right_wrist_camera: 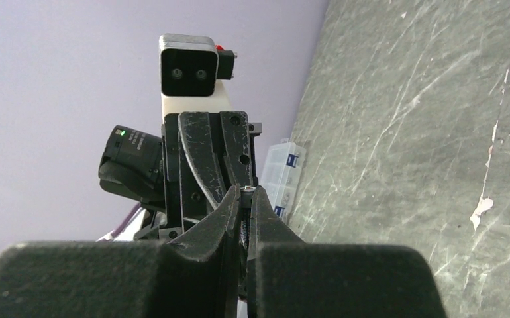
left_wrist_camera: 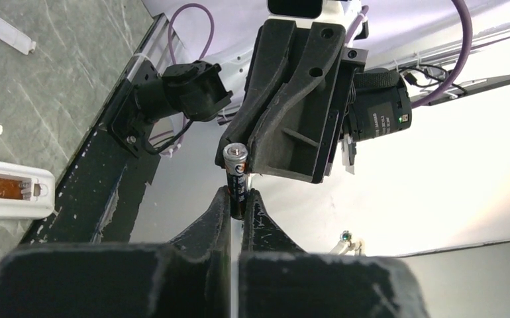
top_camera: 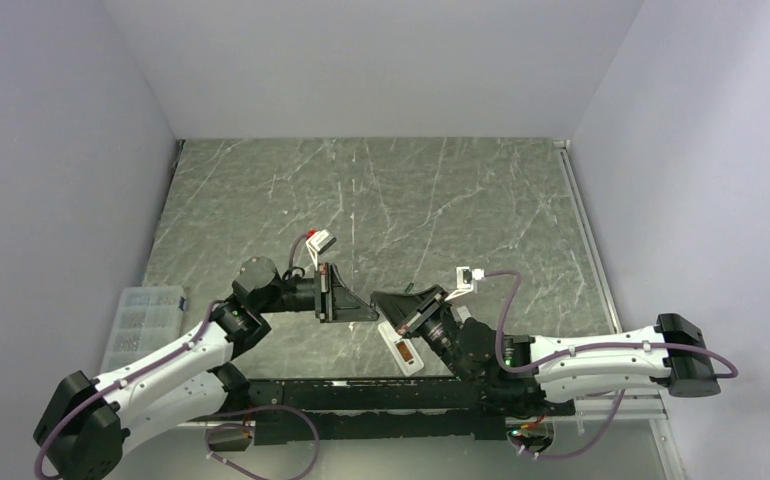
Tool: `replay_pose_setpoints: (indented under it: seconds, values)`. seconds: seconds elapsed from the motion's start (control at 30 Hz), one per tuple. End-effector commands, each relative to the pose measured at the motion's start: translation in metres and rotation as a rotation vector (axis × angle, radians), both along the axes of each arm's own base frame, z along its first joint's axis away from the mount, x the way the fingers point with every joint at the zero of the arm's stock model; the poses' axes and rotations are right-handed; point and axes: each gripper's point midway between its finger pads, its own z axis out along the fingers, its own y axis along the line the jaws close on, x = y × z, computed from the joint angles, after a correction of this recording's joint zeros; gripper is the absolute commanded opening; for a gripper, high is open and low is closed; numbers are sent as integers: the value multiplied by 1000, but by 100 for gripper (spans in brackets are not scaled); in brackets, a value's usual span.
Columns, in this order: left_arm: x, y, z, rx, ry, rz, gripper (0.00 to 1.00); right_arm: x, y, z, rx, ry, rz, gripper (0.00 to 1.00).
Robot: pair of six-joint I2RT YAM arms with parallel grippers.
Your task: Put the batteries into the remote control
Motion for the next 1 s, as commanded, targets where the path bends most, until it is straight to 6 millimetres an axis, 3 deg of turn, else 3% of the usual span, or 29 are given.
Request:
replay_pose_setpoints:
  seconds: [0.0,0.1,0.27,0.37,0.5,0.6,0.7,0.97]
  values:
    - [-7,1,15,-52,-64,-35,0,4,-6,10,49,12,-30,0]
    - [-8,3,15,-45,-74,-36,0,4,-9,3,14,21,-30,4]
    - [-13,6,11,0,-88,-52,0,-5,-19,2,-80,-55,33,41]
    - [-18,7,8,45,-86,-94,0,-15,-24,11,-187,-170,111,54]
    - [-29,9,7,80,-81,-173,0,-22,-41,29,-360,-336,174,54]
    - [-38,13,6,103,-76,-233,0,-33,-53,53,-485,-540,254,53]
    - [-46,16,6,115,-58,-292,0,-40,-59,58,-621,-678,328,54]
    - [-62,20,6,81,42,-446,0,-60,-32,48,-936,-1074,584,52]
